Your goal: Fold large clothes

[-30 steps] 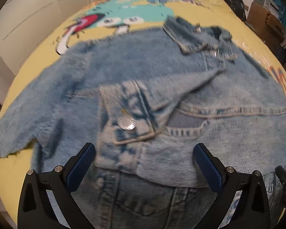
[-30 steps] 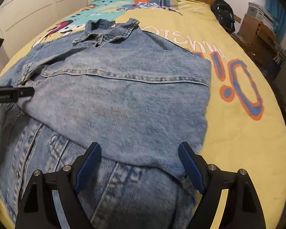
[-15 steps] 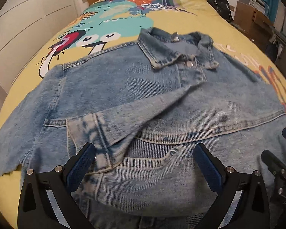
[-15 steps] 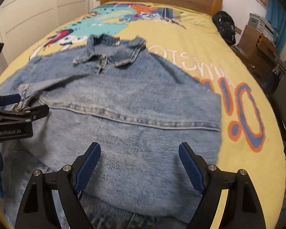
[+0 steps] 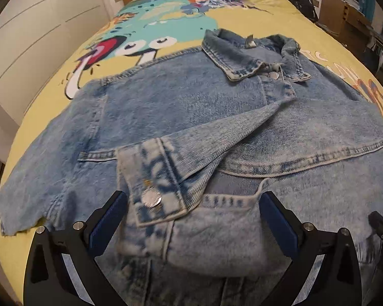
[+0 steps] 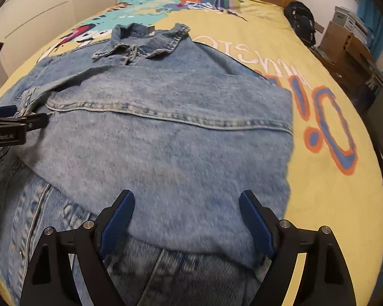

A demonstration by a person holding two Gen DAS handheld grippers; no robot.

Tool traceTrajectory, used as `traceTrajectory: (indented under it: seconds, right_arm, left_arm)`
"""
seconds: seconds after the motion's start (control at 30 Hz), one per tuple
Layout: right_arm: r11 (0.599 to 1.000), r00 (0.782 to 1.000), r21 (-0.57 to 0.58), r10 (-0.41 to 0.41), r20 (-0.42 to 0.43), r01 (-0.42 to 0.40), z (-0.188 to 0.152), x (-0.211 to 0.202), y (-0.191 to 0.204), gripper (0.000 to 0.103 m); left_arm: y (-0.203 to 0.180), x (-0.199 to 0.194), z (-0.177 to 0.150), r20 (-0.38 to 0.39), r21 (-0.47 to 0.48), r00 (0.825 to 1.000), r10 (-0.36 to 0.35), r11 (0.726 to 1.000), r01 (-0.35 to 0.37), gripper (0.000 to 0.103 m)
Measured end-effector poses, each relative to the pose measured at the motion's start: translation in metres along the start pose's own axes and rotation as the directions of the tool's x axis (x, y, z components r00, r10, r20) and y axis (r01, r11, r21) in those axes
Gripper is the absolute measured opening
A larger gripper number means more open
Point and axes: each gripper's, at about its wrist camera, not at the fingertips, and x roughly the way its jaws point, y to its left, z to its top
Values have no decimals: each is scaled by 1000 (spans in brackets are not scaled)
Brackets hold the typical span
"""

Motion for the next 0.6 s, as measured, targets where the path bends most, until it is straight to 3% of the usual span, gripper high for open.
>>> traceTrajectory:
  seconds: [0.13,0.33,0.6]
  right_arm:
    - [1000,1000,-6,-16,8,16,-2,-8,6,86]
    - [1000,1000,13,0,-23,1,-8,-3,6,86]
    - [1000,1000,-3,-18,-23,18,-14,-25,10,86]
  left_arm:
    - [-4,-5,-3,4,12,1000,2,1000,-2,102]
    - [3,8,-12,-71,8,997,3,1000,-2,102]
    - [14,-32,-5,2,-12,1000,-3,1000,3,102]
